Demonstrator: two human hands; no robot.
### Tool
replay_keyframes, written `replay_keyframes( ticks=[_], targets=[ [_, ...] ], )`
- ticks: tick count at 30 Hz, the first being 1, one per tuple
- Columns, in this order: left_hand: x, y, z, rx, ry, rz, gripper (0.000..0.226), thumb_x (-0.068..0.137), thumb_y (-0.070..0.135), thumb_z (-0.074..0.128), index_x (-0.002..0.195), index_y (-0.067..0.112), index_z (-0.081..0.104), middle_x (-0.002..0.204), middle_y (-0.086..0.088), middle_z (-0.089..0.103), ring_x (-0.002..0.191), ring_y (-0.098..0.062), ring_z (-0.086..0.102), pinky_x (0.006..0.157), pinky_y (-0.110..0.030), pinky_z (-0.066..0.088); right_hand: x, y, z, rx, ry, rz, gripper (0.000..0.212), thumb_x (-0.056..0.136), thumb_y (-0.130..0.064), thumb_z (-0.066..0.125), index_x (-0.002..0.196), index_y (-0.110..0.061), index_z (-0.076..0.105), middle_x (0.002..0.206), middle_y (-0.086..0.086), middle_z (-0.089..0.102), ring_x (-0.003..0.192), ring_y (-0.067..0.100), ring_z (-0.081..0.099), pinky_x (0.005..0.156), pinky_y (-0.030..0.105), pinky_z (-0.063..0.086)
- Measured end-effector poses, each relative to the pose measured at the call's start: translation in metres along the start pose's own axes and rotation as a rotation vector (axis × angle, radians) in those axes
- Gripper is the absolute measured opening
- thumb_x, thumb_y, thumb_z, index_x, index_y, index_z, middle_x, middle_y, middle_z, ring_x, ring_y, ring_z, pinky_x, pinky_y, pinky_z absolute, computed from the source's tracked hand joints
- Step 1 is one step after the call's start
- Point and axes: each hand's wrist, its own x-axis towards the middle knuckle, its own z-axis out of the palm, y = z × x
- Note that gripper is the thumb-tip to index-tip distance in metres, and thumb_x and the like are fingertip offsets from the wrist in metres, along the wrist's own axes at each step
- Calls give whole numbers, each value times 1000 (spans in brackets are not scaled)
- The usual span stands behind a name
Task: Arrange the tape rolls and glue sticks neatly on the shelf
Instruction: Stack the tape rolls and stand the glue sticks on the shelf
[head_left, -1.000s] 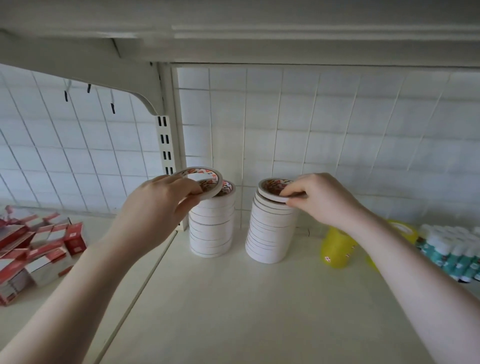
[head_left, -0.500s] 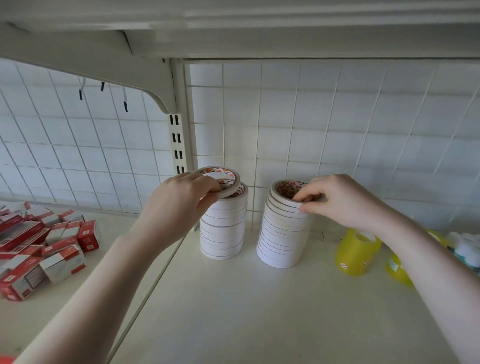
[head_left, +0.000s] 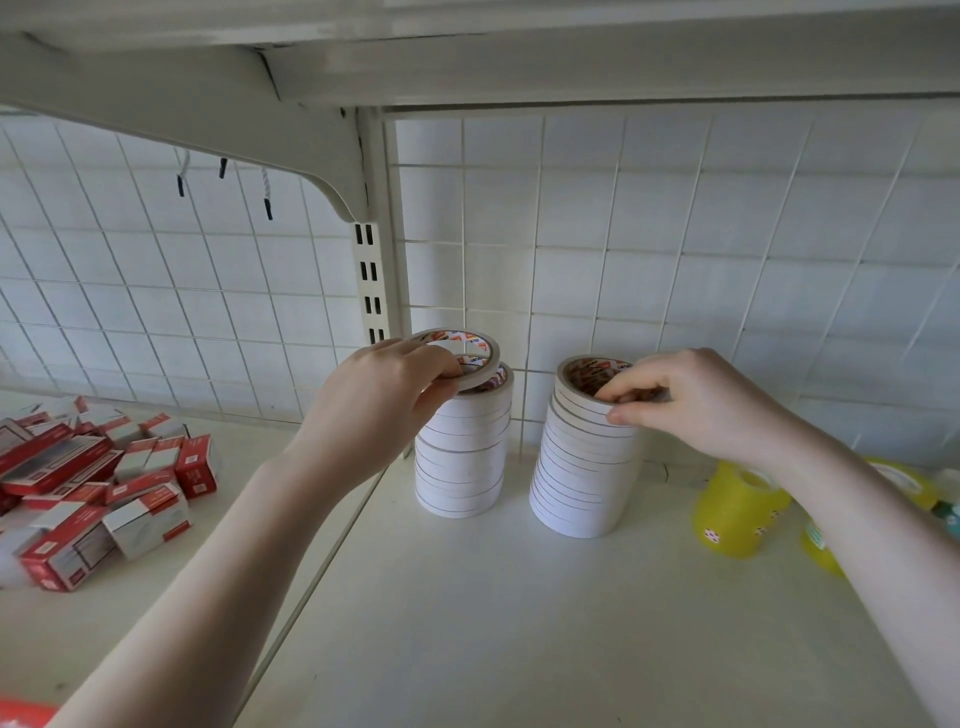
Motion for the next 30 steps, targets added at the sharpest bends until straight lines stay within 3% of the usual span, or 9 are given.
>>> replay_keyframes(
  ticks=[5,11,15,22,30],
  targets=[
    [1,-1,4,-12,-21,-11,18,82,24,54,84,13,68,74,-2,66,66,-27,59,54,-29,44,-1,0,1,15,-13,5,21,77,-15,74,92,-28,74,91,-10,71,90,7,64,89,33,48],
    [5,-1,6,-13,-8,6,17,81,23,56,85,13,69,74,-1,67,64,-27,60,56,-25,36,-1,-4,0,-44,-30,39,27,73,-13,76,95,-27,74,91,-14,71,92,8,63,89,33,47],
    [5,-3,6,-26,-15,4,18,81,23,55,86,13,69,76,0,68,66,-27,60,57,-26,38,0,-7,-1,-47,-27,50,27,74,-13,76,97,-26,74,92,-12,71,93,8,62,87,26,45],
    [5,-6,7,-38,-16,-9,19,82,24,53,86,13,69,77,0,67,67,-27,60,56,-29,42,2,-12,1,-55,-45,39,26,75,-13,75,98,-26,74,93,-13,71,94,8,62,87,27,46],
    [7,-3,8,-19,-27,0,18,81,23,55,85,13,70,76,-1,68,65,-27,61,56,-25,36,1,-5,6,-4,-3,21,25,76,-17,74,97,-30,73,90,-21,68,91,-3,61,86,20,45]
  ],
)
